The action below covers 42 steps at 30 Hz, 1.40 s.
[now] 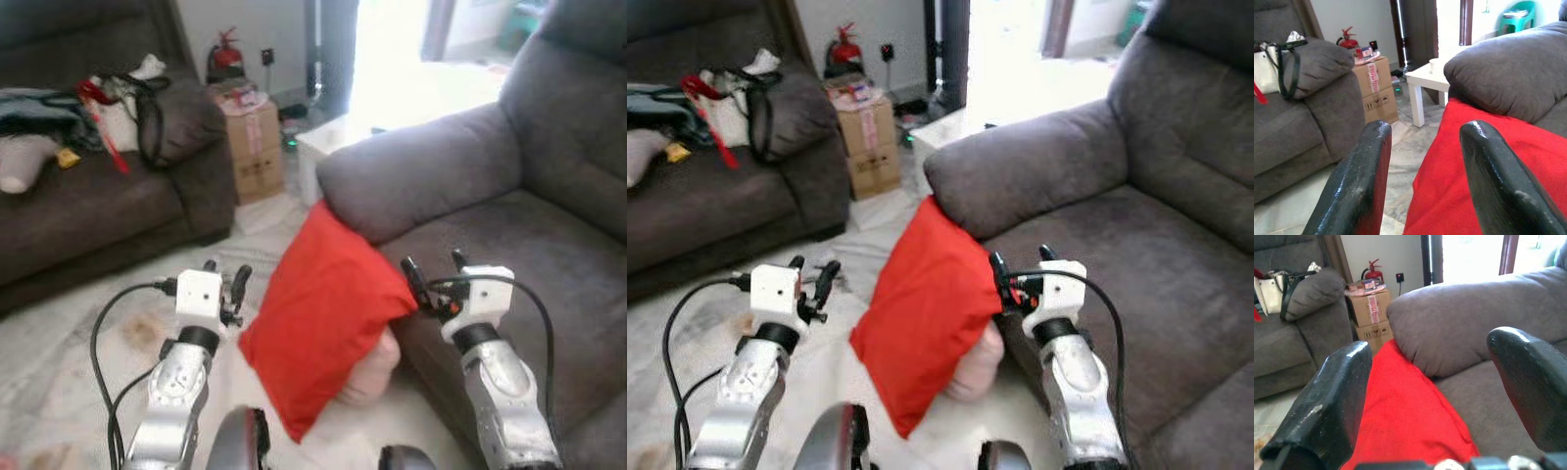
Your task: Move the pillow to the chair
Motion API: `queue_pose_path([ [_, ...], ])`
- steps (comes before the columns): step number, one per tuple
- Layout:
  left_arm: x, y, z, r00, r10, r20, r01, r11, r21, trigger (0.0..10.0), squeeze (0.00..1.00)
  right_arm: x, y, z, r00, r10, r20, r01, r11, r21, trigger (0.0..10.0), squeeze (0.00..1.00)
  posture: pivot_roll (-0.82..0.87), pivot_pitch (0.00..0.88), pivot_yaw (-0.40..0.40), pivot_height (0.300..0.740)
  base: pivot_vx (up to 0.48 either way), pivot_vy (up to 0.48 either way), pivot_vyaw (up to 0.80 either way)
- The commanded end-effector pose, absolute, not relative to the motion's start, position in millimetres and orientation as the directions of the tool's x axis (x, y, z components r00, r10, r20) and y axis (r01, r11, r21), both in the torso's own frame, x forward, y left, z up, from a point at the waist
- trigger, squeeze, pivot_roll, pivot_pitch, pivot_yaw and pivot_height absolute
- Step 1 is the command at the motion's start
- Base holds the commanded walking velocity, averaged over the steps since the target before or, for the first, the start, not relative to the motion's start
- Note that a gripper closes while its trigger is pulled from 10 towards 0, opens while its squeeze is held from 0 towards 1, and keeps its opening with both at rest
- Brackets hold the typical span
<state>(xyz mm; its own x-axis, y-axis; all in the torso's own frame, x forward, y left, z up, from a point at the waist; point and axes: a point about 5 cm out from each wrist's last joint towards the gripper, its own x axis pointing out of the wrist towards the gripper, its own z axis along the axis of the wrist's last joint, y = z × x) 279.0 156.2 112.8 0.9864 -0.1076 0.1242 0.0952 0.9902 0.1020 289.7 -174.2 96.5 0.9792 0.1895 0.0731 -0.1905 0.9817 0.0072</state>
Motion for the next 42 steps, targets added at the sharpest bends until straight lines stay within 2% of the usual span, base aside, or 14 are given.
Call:
queue_pose_path([
  [1, 278.8, 161.0, 112.7, 0.989, -0.096, 0.116, 0.085, 0.992, 0.095, 10.0, 0.00, 291.7, -170.4, 100.3, 0.975, 0.206, 0.082, -0.207, 0.978, 0.007, 10.0, 0.00, -0.04, 0.054, 0.045, 0.604, 0.000, 0.000, 0.00],
  [4, 278.6, 161.3, 112.6, 0.989, -0.094, 0.115, 0.083, 0.992, 0.096, 10.0, 0.00, 291.2, -169.2, 100.7, 0.972, 0.220, 0.080, -0.219, 0.975, -0.021, 10.0, 0.00, -0.04, 0.056, 0.044, 0.604, 0.000, 0.000, 0.00],
  [8, 278.4, 161.4, 112.6, 0.989, -0.093, 0.114, 0.082, 0.992, 0.098, 10.0, 0.00, 290.7, -167.3, 101.2, 0.969, 0.233, 0.085, -0.231, 0.972, -0.035, 10.0, 0.00, -0.04, 0.056, 0.042, 0.604, 0.062, 0.000, 0.80],
  [10, 278.3, 161.5, 112.6, 0.989, -0.093, 0.115, 0.082, 0.992, 0.099, 10.0, 0.00, 291.3, -168.8, 100.4, 0.974, 0.212, 0.084, -0.214, 0.977, 0.008, 10.0, 0.00, -0.04, 0.056, 0.042, 0.604, 0.257, 0.000, 0.00],
  [42, 278.5, 159.5, 112.6, 0.988, -0.103, 0.115, 0.092, 0.991, 0.099, 10.0, 0.00, 293.8, -169.3, 100.1, 0.975, 0.209, 0.078, -0.209, 0.978, -0.004, 10.0, 0.00, -0.04, 0.055, 0.042, 0.604, 0.284, 0.000, 0.00],
])
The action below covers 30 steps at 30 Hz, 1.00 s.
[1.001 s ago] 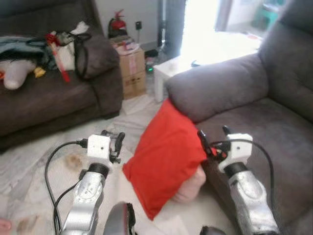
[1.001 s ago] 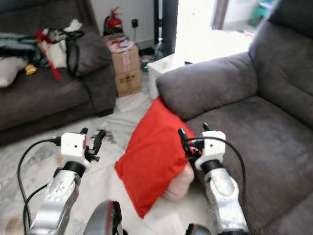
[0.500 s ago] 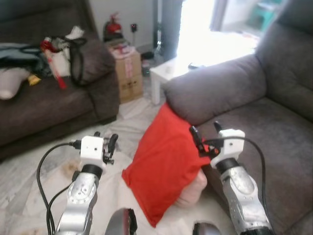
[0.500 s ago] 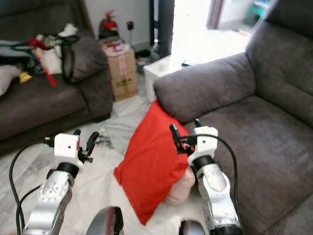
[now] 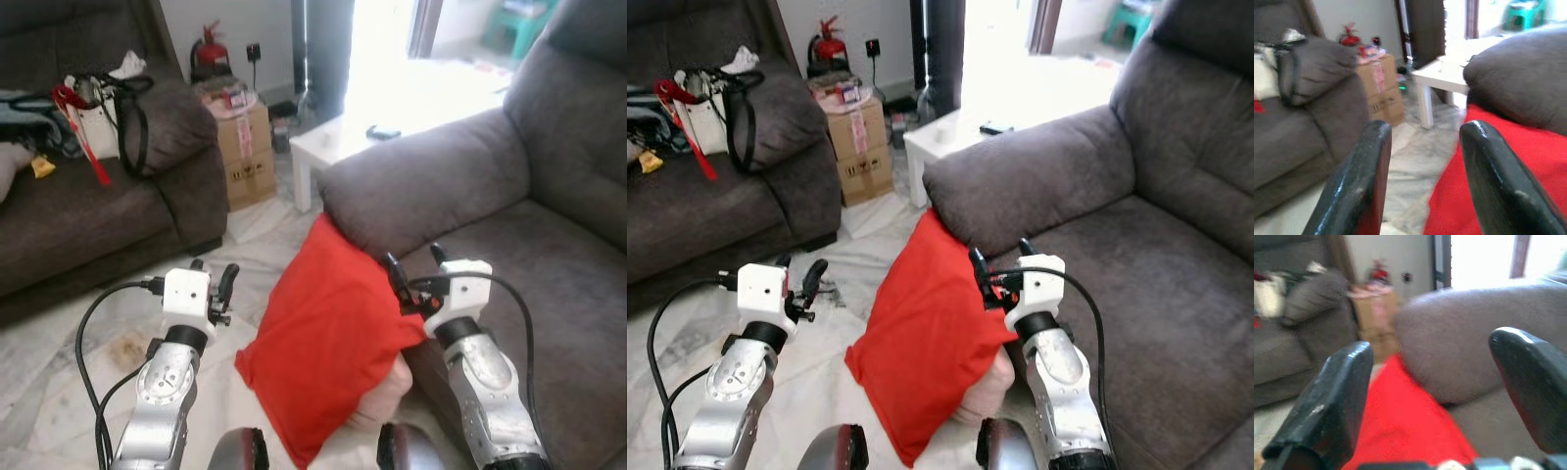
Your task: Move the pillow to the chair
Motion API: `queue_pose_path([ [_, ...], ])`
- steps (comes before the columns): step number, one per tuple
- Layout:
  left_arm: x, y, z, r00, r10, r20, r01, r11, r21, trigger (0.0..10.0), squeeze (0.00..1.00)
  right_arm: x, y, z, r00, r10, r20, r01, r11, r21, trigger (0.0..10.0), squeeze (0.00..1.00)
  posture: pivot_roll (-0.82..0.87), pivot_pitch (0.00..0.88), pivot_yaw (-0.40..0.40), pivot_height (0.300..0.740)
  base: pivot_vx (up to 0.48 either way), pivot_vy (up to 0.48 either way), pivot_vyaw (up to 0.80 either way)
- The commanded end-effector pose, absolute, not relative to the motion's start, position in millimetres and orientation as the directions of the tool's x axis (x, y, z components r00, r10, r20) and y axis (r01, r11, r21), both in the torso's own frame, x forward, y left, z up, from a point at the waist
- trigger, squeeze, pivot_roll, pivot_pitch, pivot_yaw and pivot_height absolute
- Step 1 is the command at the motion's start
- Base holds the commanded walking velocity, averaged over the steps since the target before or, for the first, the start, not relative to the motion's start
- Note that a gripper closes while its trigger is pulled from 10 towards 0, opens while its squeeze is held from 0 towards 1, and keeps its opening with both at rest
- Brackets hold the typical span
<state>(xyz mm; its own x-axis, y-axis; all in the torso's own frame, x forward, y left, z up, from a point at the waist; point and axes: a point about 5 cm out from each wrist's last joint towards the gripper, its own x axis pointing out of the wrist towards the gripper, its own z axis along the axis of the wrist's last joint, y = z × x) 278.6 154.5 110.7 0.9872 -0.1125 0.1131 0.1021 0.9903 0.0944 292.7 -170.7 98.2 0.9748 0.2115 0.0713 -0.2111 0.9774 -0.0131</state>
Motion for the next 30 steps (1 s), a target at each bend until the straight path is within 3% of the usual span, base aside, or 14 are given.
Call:
queue_pose_path([
  [1, 278, 160, 113, 0.988, -0.103, 0.114, 0.092, 0.991, 0.099, 10.0, 0.00, 294, -169, 100, 0.975, 0.208, 0.077, -0.209, 0.978, -0.004, 10.0, 0.00, -0.04, 0.055, 0.042, 0.604, 0.289, 0.000, 0.00],
  [21, 278, 160, 112, 0.988, -0.112, 0.104, 0.101, 0.990, 0.100, 10.0, 0.00, 294, -168, 96, 0.979, 0.197, 0.060, -0.197, 0.980, 0.004, 10.0, 0.00, -0.04, 0.061, 0.044, 0.604, 0.235, 0.000, 0.00],
  [30, 270, 165, 92, 0.993, -0.116, 0.017, 0.114, 0.988, 0.107, 10.0, 0.00, 297, -171, 84, 0.987, 0.163, -0.014, -0.162, 0.986, 0.034, 10.0, 0.00, -0.03, 0.066, 0.042, 0.604, 0.000, 0.000, 0.00],
])
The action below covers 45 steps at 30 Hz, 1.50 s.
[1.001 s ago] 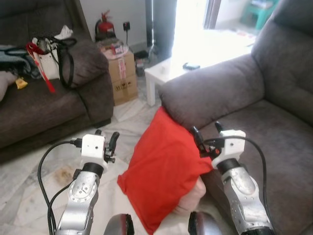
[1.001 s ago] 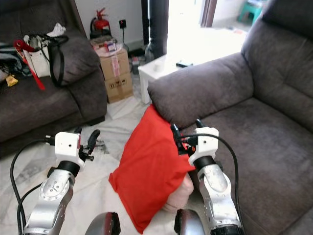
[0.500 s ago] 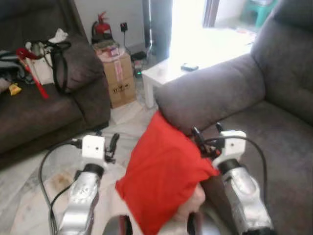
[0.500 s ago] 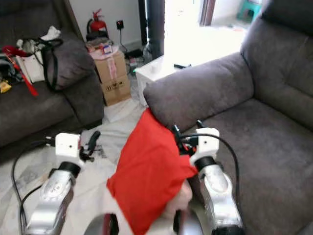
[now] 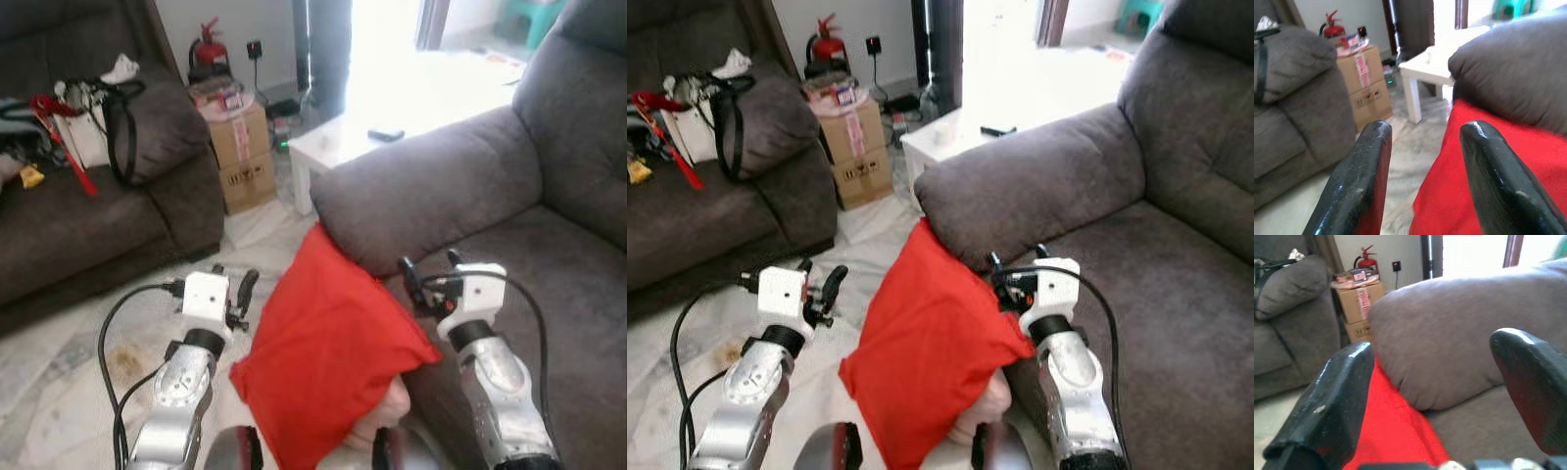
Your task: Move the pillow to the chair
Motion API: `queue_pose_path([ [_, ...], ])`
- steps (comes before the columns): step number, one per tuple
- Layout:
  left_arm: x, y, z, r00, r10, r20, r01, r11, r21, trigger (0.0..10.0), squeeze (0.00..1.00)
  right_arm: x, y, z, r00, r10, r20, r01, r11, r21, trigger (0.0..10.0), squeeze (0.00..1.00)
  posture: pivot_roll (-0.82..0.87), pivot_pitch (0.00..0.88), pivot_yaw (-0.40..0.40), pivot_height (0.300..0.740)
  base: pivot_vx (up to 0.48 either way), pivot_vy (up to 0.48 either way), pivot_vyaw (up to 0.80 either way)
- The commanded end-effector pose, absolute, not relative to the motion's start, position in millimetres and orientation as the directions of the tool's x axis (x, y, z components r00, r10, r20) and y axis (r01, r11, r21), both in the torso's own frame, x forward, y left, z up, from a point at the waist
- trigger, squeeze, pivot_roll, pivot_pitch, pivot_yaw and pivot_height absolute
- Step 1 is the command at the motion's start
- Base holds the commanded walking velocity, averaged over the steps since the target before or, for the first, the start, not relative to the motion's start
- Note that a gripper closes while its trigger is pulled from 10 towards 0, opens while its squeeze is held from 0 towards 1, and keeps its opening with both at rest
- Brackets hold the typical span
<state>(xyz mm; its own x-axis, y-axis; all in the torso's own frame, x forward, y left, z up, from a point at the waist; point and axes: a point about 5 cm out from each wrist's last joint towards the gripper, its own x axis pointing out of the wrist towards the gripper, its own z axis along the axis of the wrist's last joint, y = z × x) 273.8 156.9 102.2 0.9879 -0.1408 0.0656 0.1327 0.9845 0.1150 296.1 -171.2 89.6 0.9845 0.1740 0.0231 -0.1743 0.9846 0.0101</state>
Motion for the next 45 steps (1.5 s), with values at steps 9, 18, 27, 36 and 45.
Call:
queue_pose_path([
  [9, 253, 187, 61, 0.996, -0.008, -0.090, 0.018, 0.993, 0.115, 10.0, 0.00, 305, -175, 63, 0.986, 0.111, -0.127, -0.095, 0.987, 0.128, 10.0, 0.00, -0.02, 0.078, 0.039, 0.604, 0.000, 0.000, 0.00],
  [18, 235, 194, 46, 0.989, 0.048, -0.143, -0.036, 0.996, 0.081, 10.0, 0.00, 323, -176, 46, 0.958, 0.060, -0.281, 0.006, 0.974, 0.228, 10.0, 0.00, 0.00, 0.088, 0.019, 0.604, 0.000, 0.000, 0.00],
  [27, 226, 201, 42, 0.984, 0.092, -0.155, -0.081, 0.994, 0.076, 10.0, 0.00, 324, -170, 26, 0.881, 0.041, -0.471, 0.104, 0.955, 0.277, 10.0, 0.55, 0.02, 0.097, 0.001, 0.604, 0.000, 0.000, 0.00],
  [36, 231, 195, 51, 0.989, 0.083, -0.122, -0.076, 0.995, 0.063, 10.0, 0.00, 316, -172, 12, 0.811, 0.025, -0.584, 0.230, 0.905, 0.359, 10.0, 1.00, 0.03, 0.114, -0.008, 0.604, 0.000, 0.000, 0.00],
  [45, 230, 193, 57, 0.991, 0.076, -0.108, -0.070, 0.996, 0.062, 10.0, 0.00, 315, -178, 11, 0.801, -0.016, -0.598, 0.293, 0.883, 0.367, 10.0, 1.00, 0.03, 0.134, -0.006, 0.604, 0.000, 0.000, 0.00],
])
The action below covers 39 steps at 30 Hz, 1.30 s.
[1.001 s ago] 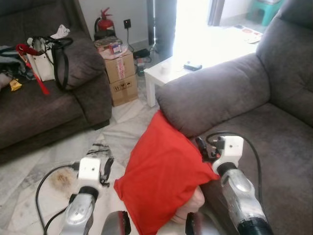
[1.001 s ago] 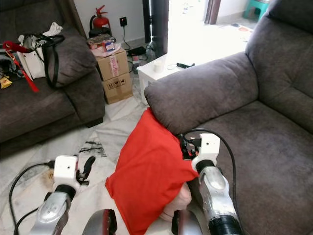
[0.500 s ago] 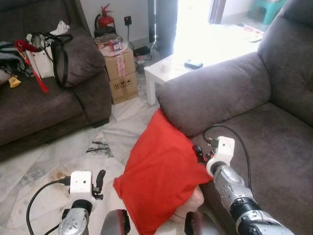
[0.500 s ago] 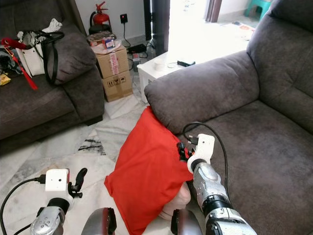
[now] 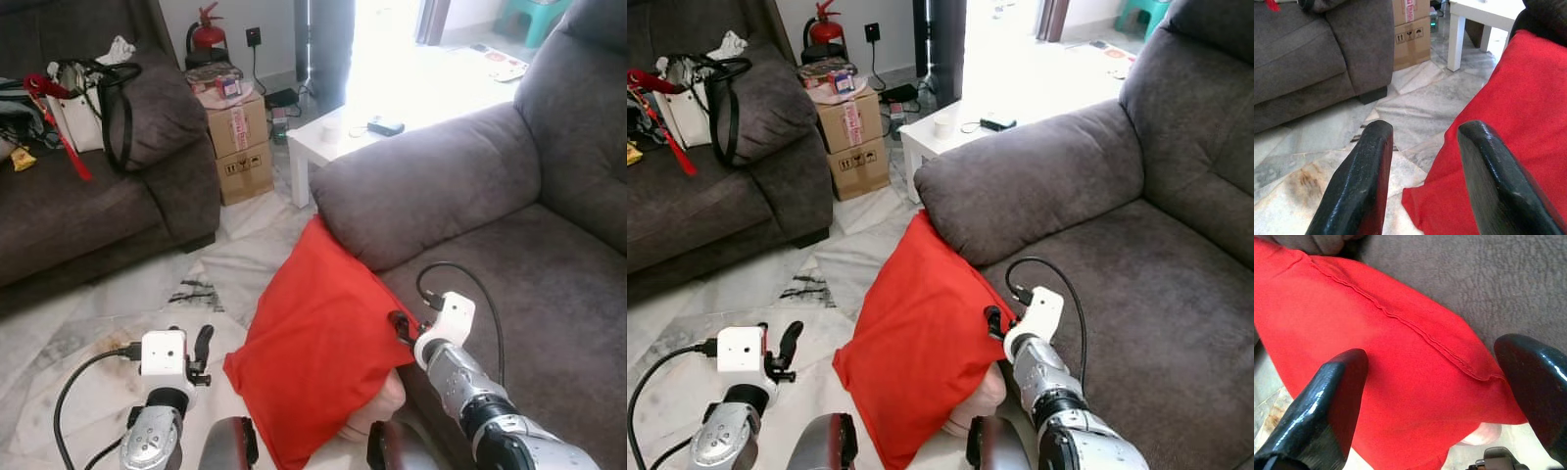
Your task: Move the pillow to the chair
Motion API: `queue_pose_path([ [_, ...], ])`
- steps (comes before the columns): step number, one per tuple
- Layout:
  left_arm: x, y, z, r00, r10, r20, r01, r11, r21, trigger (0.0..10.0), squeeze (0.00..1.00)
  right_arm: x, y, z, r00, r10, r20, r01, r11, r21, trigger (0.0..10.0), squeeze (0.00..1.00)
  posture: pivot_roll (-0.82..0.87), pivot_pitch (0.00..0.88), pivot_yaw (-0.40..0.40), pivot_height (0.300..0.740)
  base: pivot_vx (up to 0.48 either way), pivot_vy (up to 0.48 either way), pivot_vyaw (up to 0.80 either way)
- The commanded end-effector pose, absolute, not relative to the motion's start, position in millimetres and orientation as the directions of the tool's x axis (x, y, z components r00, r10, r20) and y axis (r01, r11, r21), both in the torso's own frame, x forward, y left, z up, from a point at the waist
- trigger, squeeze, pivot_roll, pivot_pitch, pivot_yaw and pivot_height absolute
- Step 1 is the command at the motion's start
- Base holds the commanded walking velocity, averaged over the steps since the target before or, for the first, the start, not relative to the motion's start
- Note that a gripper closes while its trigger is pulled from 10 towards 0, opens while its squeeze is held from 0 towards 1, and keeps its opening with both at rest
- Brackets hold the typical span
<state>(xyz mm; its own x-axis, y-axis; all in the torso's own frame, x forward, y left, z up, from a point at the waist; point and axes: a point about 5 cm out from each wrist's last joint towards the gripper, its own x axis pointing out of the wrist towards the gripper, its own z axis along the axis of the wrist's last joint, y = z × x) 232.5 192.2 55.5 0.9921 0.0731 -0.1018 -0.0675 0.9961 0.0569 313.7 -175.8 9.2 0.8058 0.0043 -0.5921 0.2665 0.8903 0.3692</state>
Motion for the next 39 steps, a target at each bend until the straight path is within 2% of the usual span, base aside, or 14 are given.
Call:
queue_pose_path([
  [1, 230, 192, 57, 0.991, 0.075, -0.107, -0.069, 0.996, 0.062, 10.0, 0.00, 315, -180, 10, 0.798, -0.028, -0.602, 0.303, 0.882, 0.361, 10.0, 1.00, 0.03, 0.135, -0.007, 0.604, 0.000, 0.000, 0.00],
  [9, 230, 189, 57, 0.992, 0.061, -0.115, -0.054, 0.997, 0.057, 10.0, 0.00, 311, -187, 8, 0.791, -0.042, -0.610, 0.314, 0.884, 0.346, 10.0, 1.00, 0.03, 0.144, -0.005, 0.604, 0.000, 0.000, 0.00],
  [10, 230, 187, 56, 0.991, 0.047, -0.124, -0.041, 0.998, 0.048, 10.0, 0.00, 313, -187, 10, 0.813, -0.015, -0.582, 0.276, 0.890, 0.363, 10.0, 0.00, 0.03, 0.145, -0.005, 0.604, 0.000, 0.000, 0.00],
  [21, 229, 183, 56, 0.990, 0.017, -0.142, -0.013, 0.999, 0.035, 10.0, 0.00, 315, -184, 14, 0.834, 0.139, -0.533, 0.118, 0.900, 0.419, 10.0, 0.00, 0.04, 0.147, -0.005, 0.604, 0.000, 0.000, 0.00],
  [35, 228, 177, 56, 0.989, -0.021, -0.149, 0.026, 0.999, 0.036, 10.0, 0.00, 312, -197, 15, 0.835, 0.144, -0.532, -0.023, 0.973, 0.228, 10.0, 0.00, 0.05, 0.154, 0.000, 0.604, 0.000, 0.000, 0.00],
  [39, 227, 176, 56, 0.987, -0.032, -0.155, 0.037, 0.999, 0.031, 10.0, 0.00, 310, -196, 13, 0.825, 0.163, -0.540, -0.043, 0.973, 0.227, 10.0, 0.00, 0.05, 0.153, 0.000, 0.604, 0.000, 0.000, 0.00],
])
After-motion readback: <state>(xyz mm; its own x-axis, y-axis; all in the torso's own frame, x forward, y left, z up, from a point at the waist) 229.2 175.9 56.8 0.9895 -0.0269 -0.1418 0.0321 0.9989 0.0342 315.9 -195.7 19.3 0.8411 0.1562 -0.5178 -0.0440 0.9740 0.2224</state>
